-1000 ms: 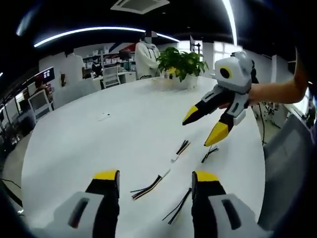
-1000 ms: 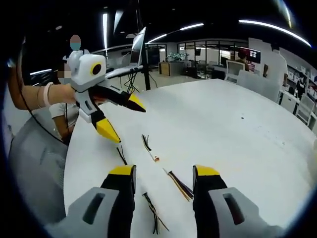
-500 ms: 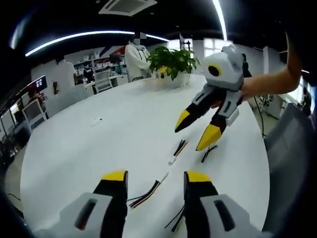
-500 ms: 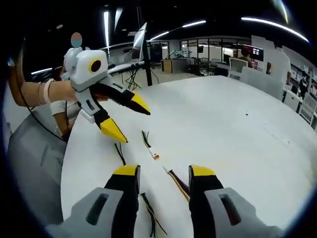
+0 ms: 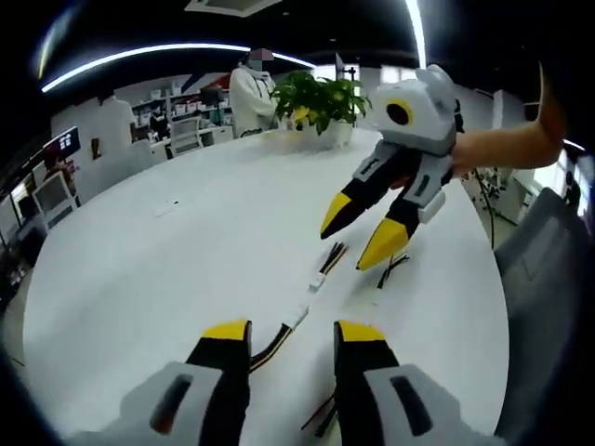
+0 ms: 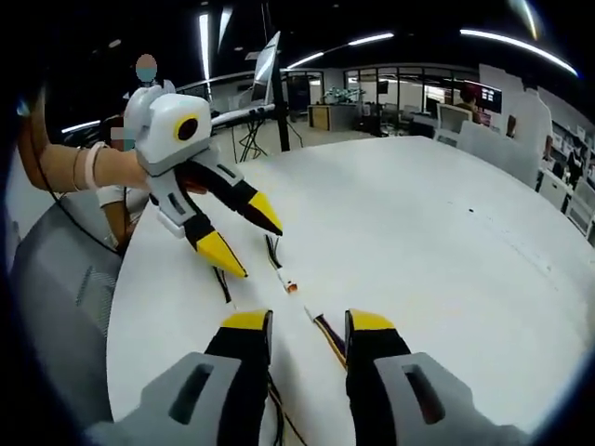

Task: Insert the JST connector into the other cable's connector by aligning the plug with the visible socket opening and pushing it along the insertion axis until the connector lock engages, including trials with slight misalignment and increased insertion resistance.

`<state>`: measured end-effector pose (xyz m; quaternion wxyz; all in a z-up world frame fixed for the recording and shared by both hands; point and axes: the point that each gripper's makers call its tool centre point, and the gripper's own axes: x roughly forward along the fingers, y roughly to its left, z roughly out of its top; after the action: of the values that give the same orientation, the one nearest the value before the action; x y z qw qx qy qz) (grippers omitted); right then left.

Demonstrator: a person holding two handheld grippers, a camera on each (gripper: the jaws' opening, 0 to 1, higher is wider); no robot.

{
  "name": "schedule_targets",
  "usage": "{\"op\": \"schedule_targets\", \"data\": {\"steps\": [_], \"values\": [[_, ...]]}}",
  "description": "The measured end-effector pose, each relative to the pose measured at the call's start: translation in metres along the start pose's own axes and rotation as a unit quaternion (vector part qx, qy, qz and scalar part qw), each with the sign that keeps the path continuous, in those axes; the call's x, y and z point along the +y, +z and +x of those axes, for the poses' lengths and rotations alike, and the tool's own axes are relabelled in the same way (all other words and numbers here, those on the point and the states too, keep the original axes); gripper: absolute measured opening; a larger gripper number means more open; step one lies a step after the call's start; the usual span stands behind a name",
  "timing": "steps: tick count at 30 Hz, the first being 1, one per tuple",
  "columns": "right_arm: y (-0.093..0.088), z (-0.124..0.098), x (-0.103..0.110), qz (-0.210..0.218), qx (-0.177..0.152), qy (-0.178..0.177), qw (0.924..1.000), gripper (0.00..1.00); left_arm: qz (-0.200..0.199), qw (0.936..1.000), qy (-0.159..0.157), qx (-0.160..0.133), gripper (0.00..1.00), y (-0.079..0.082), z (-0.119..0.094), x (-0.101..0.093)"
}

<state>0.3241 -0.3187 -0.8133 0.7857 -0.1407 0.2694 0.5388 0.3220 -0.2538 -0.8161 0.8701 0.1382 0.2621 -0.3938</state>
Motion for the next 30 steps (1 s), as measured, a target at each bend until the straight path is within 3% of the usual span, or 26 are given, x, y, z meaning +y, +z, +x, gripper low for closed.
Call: {"op": "schedule_targets", "data": {"steps": [5,17,22,30], "values": [[-0.006,0.005,-0.005,-0.023,0.018,-0.003,0.9996,0.23,0.0,0.9999,-0.011,-0.001,0.23,0.0,0.005,-0.004],[-0.013,0.011,-0.007,-0.028,0.028,0.011,0.9992,0.18,0.005,0.9999,-0.015,0.003,0.23,-0.004,0.012,-0.001],[-0.014,0.014,-0.008,-0.038,0.034,0.016,0.9986,0.16,0.014,0.9997,-0.02,0.008,0.16,-0.007,0.014,0.001],[-0.016,0.019,-0.006,-0.05,0.04,0.026,0.9976,0.1,0.02,0.9995,-0.023,0.009,0.14,-0.008,0.017,0.003]]}}
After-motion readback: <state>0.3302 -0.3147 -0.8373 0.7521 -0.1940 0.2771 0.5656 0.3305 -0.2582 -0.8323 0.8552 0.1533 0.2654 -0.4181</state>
